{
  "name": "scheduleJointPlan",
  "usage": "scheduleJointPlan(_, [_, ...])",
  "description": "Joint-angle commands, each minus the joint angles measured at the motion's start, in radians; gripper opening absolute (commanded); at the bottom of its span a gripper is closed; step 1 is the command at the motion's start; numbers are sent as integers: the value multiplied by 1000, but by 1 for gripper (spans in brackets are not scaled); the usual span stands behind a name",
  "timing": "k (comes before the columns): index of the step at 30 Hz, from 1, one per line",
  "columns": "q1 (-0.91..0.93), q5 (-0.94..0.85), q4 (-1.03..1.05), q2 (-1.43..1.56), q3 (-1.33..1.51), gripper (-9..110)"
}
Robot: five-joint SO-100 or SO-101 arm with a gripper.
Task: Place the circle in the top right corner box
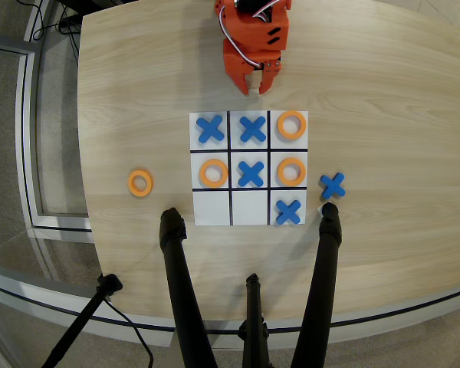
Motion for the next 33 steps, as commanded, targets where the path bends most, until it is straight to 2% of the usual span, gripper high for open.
scheduleJointPlan(1, [-28, -12, 11, -77, -52, 5])
scheduleJointPlan(14, [-12, -18, 11, -129, -104, 6])
scheduleJointPlan(17, [29, -43, -14, -213, -181, 10])
scheduleJointPlan(22, [130, -51, -143, -474, -396, 11])
scheduleJointPlan(33, [334, -31, -476, -1293, -994, 16])
